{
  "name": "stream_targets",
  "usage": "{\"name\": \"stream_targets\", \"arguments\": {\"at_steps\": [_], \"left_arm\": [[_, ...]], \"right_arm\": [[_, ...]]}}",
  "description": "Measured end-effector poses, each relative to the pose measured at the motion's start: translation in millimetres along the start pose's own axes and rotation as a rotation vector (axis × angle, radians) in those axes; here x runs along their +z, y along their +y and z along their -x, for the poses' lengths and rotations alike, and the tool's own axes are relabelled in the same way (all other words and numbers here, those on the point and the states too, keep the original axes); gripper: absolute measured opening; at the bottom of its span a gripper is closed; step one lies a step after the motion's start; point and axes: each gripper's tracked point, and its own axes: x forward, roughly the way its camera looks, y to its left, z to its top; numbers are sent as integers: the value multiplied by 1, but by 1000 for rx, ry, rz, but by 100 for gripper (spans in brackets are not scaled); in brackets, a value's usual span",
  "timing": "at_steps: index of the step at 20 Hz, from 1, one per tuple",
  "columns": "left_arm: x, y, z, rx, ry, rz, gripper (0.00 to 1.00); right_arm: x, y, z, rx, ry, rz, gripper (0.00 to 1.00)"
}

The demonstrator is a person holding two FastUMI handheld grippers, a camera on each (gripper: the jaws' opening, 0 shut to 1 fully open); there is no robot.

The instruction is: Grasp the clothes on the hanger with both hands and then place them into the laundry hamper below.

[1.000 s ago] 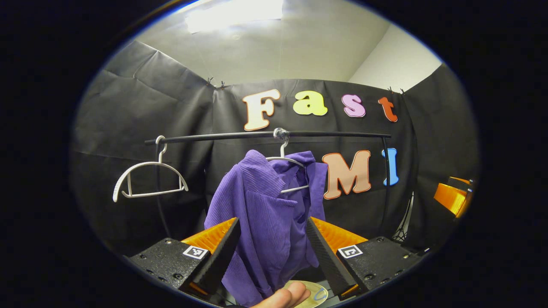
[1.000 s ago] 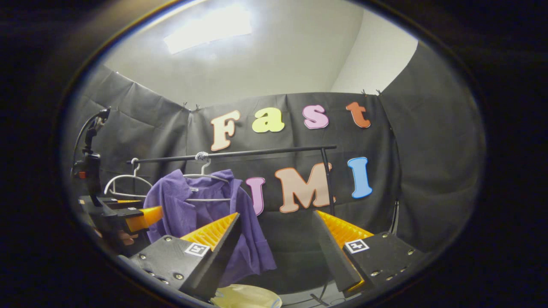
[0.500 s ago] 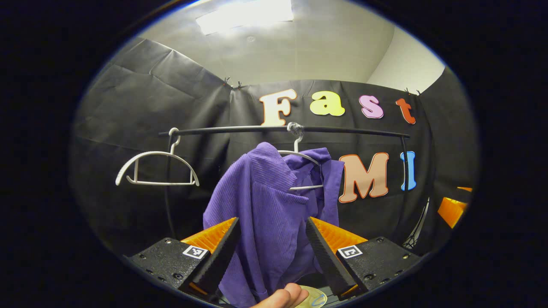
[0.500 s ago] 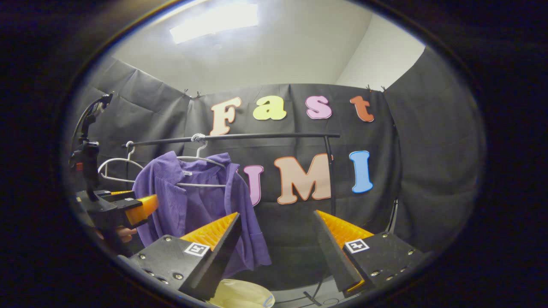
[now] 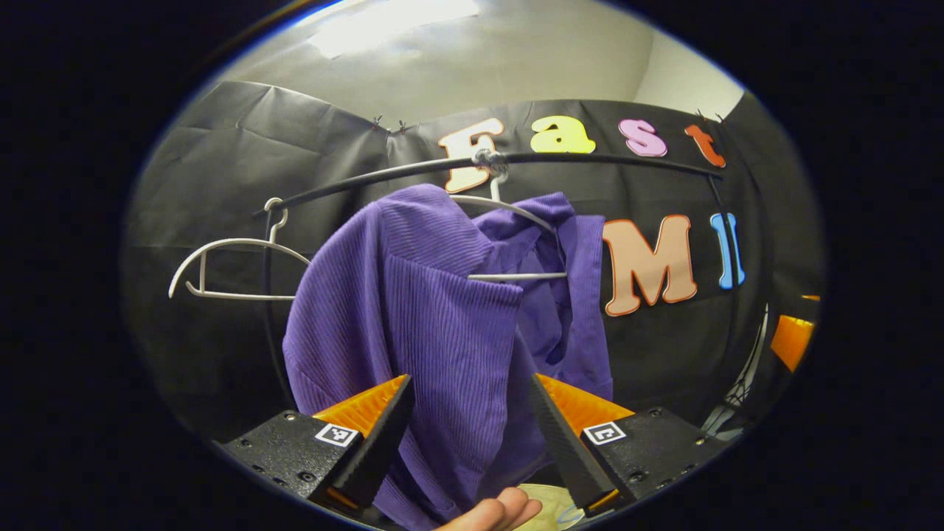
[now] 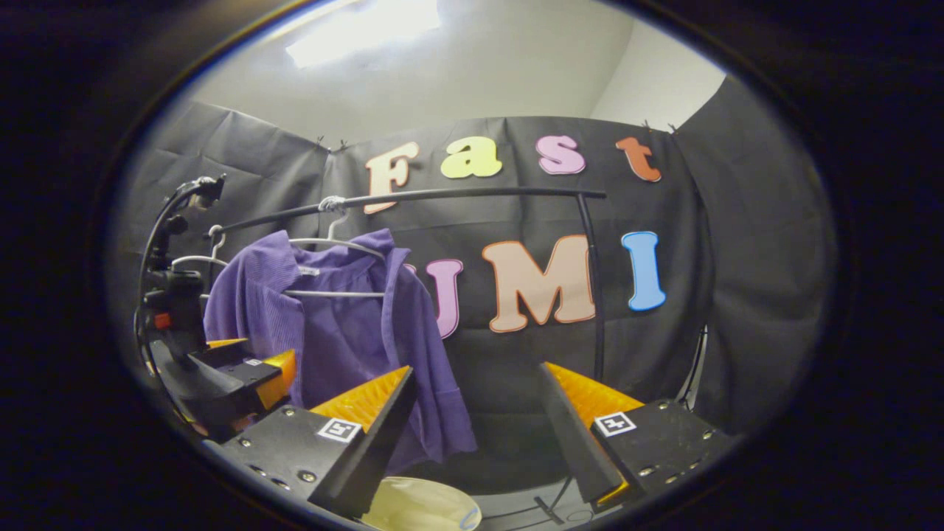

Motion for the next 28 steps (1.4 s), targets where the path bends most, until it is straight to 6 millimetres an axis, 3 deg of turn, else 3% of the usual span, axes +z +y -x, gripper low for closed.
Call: {"name": "stream_targets", "arguments": {"at_steps": [2, 3, 6, 9, 11, 13, 16, 19, 21, 23, 26, 28], "left_arm": [[-8, 1, -9, 23, 23, 13, 97], [-9, 6, -12, 53, 25, 17, 99], [-2, 19, -21, 134, -17, -25, 92], [-6, 1, -25, 92, -14, -26, 90], [-9, 3, -31, 92, -14, -34, 89], [-12, 5, -39, 96, -6, -34, 80], [-20, 10, -52, 73, 14, -25, 69], [-17, 1, -62, -21, -9, 6, 63], [-24, 7, -66, -24, -2, 1, 65], [-26, 7, -69, -54, -8, 10, 55], [-18, 10, -66, -99, -29, 34, 14], [-17, 12, -64, -130, -21, 63, 1]], "right_arm": [[-4, 10, -16, 36, 12, 8, 94], [-4, 14, -26, 48, 11, 8, 99], [-3, 31, -59, 101, 3, 12, 99], [-5, 52, -96, 164, 3, 22, 99], [-7, 69, -118, 207, -1, 28, 99], [-9, 83, -141, 240, 2, 28, 94], [-9, 103, -171, 278, 3, 39, 99], [-16, 116, -199, 287, 12, 68, 99], [-19, 114, -216, 257, 9, 77, 98], [-19, 111, -229, 208, 4, 43, 94], [-20, 120, -232, 198, 2, 8, 94], [-22, 135, -231, 244, -1, -23, 97]]}}
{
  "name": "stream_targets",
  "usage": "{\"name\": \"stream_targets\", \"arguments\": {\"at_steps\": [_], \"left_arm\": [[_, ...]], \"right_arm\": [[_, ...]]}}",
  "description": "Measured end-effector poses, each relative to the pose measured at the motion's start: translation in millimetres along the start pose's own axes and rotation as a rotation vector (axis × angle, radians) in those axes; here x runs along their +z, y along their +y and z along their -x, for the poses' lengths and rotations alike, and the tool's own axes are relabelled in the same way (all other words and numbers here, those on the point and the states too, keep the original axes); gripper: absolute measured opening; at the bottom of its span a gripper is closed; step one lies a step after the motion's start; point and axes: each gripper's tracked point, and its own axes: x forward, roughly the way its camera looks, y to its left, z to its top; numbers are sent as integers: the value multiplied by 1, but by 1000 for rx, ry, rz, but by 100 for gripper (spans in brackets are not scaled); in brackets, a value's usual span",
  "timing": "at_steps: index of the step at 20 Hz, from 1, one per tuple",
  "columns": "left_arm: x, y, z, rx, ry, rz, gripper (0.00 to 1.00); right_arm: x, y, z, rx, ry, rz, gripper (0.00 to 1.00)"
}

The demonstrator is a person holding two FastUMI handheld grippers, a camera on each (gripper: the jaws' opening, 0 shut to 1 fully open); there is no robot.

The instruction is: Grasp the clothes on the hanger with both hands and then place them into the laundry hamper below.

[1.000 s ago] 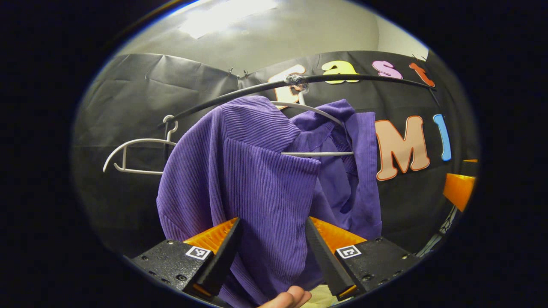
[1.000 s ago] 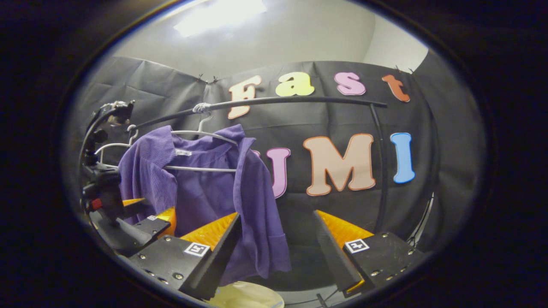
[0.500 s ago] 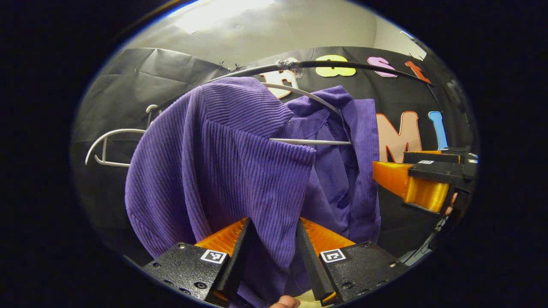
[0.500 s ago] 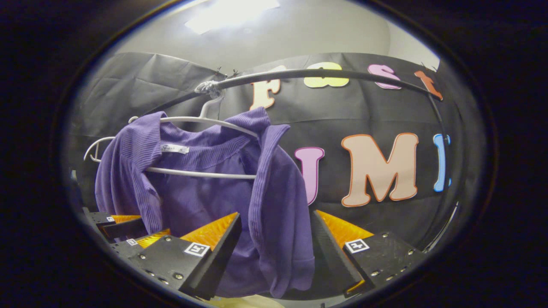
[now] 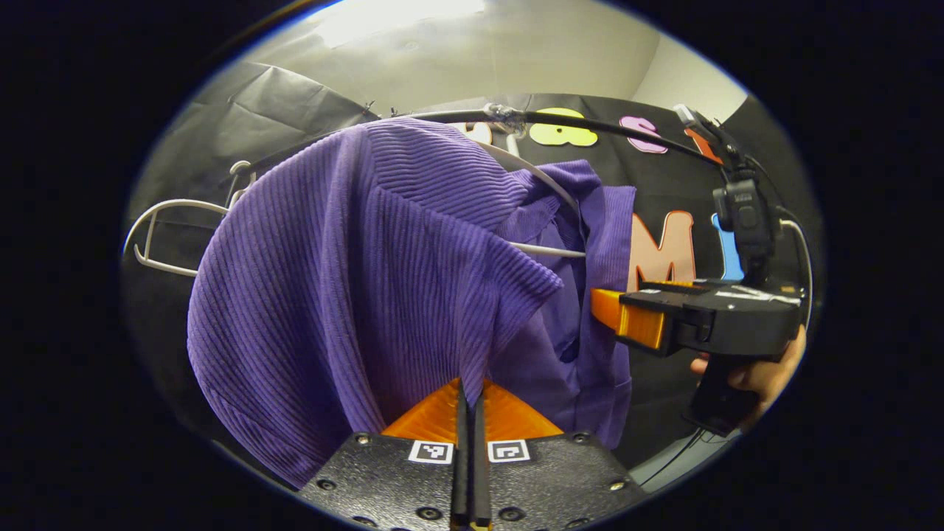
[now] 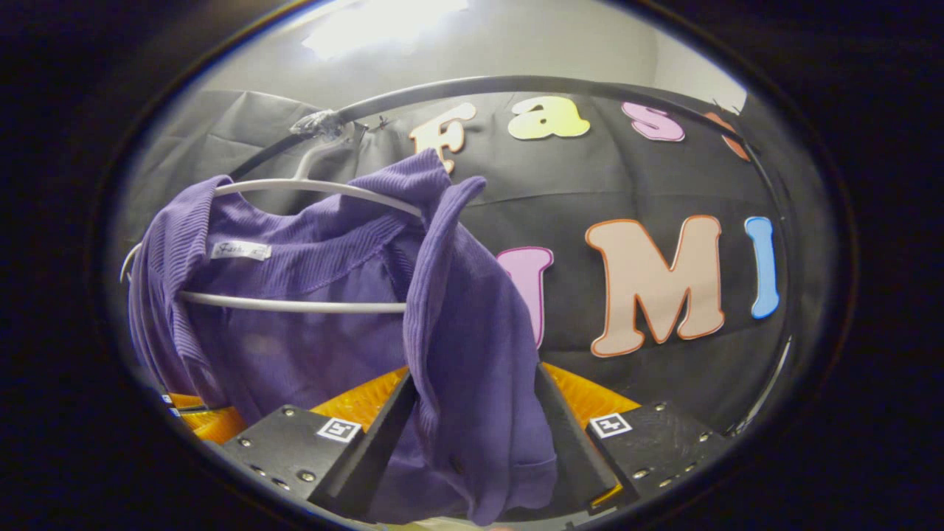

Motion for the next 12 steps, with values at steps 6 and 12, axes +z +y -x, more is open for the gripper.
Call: {"name": "stream_targets", "arguments": {"at_steps": [6, 12], "left_arm": [[8, -8, 28, -61, 9, -8, 0], [25, -25, 71, -145, -17, 1, 0]], "right_arm": [[12, 23, -3, 6, -26, 88, 94], [16, 14, -3, -22, -5, -2, 50]]}}
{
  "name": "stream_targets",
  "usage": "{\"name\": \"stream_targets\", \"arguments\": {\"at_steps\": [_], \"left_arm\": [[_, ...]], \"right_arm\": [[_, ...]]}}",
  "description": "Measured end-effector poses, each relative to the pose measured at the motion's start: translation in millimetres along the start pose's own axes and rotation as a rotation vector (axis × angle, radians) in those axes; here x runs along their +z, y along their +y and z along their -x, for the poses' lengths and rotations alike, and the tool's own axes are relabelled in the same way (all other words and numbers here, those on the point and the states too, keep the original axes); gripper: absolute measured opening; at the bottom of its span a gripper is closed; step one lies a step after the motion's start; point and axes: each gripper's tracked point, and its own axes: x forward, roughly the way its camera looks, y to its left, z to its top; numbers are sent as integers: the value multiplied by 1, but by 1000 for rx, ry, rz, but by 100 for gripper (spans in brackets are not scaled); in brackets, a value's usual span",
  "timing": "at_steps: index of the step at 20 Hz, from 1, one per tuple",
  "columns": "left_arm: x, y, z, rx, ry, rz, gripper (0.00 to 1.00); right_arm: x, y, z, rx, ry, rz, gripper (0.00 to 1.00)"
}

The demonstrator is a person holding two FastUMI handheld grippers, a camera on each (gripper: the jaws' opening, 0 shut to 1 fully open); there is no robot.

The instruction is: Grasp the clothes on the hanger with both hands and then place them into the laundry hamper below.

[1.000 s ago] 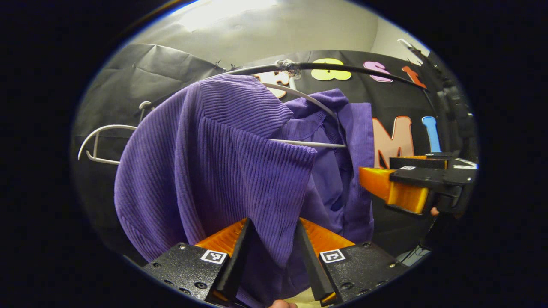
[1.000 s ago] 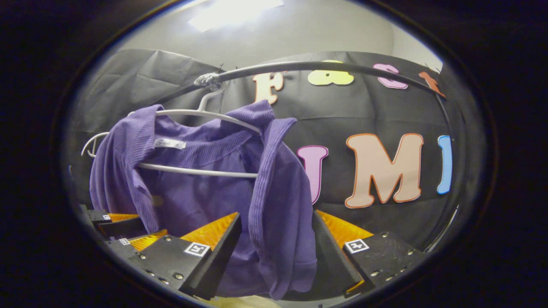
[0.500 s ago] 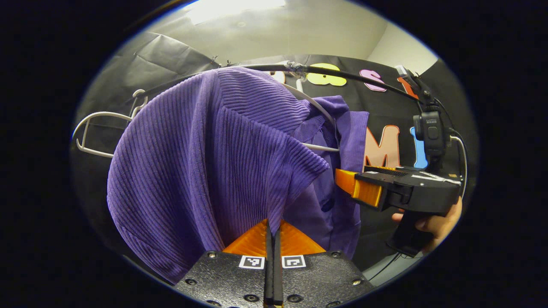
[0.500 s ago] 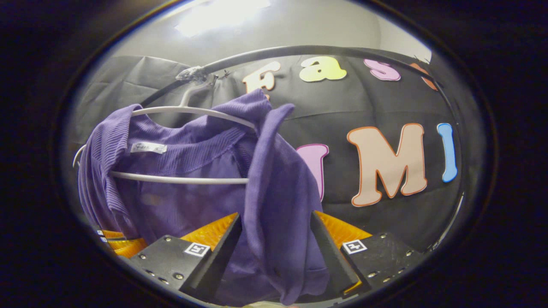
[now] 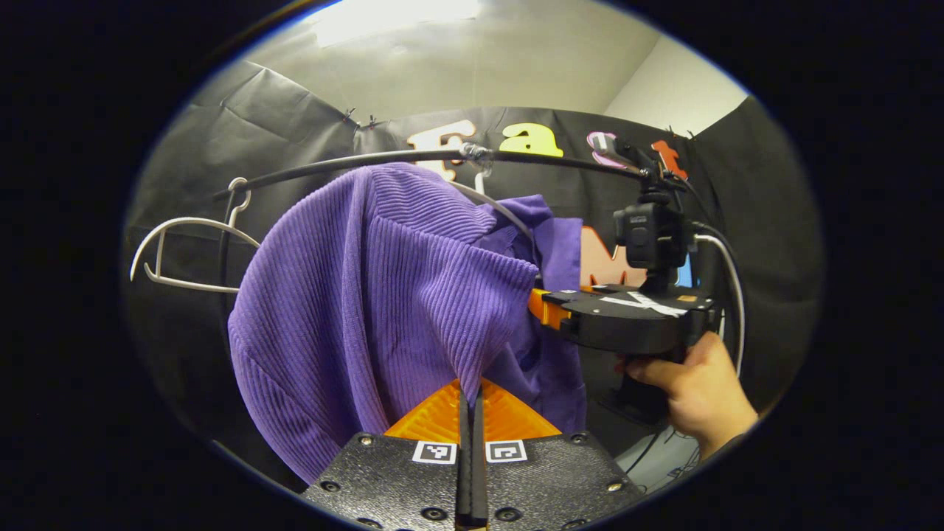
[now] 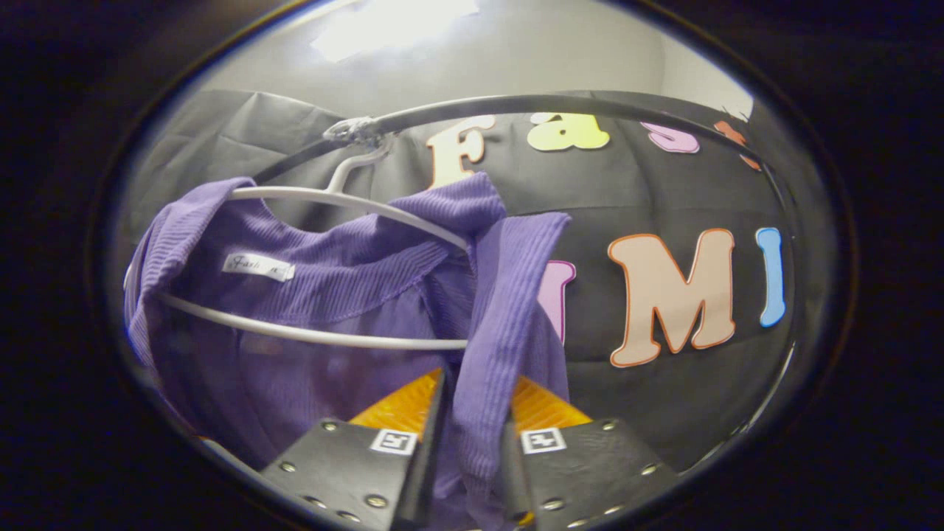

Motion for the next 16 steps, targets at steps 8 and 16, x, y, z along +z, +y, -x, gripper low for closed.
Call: {"name": "stream_targets", "arguments": {"at_steps": [8, 16], "left_arm": [[43, 6, 41, -136, -28, 85, 0], [67, 47, 63, -262, -27, 128, 0]], "right_arm": [[-13, -24, 10, -90, 103, -60, 0], [8, -45, 36, -287, 126, 199, 0]]}}
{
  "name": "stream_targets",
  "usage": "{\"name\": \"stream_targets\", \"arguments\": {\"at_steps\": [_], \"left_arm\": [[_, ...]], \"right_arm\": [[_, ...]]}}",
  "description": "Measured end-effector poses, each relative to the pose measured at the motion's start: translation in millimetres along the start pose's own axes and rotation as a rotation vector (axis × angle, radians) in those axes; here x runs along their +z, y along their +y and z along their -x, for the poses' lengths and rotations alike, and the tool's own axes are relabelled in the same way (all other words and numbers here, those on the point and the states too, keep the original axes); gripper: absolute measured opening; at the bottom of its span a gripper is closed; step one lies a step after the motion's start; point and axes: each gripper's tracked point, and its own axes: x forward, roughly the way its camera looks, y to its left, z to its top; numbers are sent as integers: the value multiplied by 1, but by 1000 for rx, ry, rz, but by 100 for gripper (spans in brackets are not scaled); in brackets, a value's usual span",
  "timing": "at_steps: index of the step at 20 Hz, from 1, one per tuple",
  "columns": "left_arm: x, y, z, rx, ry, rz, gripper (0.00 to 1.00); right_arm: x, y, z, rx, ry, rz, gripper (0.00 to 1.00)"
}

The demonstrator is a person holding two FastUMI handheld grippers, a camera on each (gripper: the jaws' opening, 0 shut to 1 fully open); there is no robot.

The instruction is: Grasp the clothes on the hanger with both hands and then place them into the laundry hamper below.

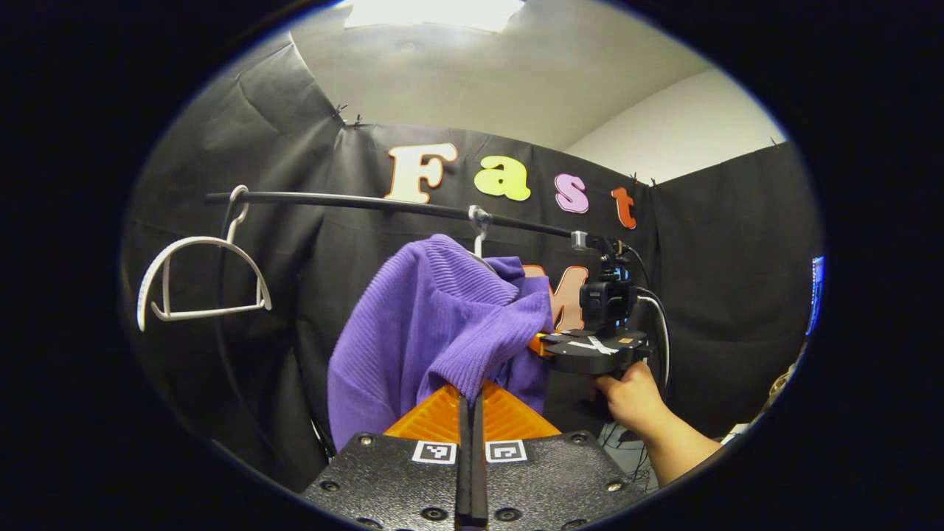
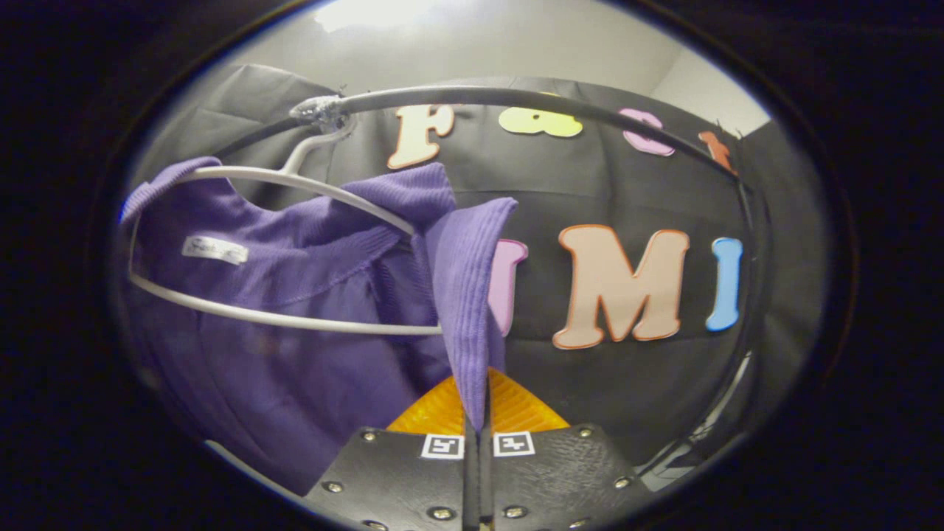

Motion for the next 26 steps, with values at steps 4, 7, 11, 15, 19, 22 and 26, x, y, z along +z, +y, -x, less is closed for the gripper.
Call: {"name": "stream_targets", "arguments": {"at_steps": [4, 7, 11, 15, 19, 22, 26], "left_arm": [[30, 25, 31, 19, -59, -49, 0], [55, 39, 49, 33, -115, -91, 0], [86, 76, 59, 101, -183, -90, 0], [119, 115, 58, 197, -262, -113, 0], [119, 131, 37, 224, -251, -110, 2], [115, 140, 17, 235, -242, -101, 0], [106, 159, -12, 255, -226, -32, 0]], "right_arm": [[26, -12, 7, -93, -64, 83, 0], [37, -30, 10, -195, -90, 119, 0], [52, -33, 9, -235, -126, 110, 1], [57, -29, 6, -242, -151, 127, 0], [62, -28, 0, -257, -170, 127, 1], [60, -28, -7, -257, -166, 117, 1], [54, -30, -26, -266, -154, 146, 1]]}}
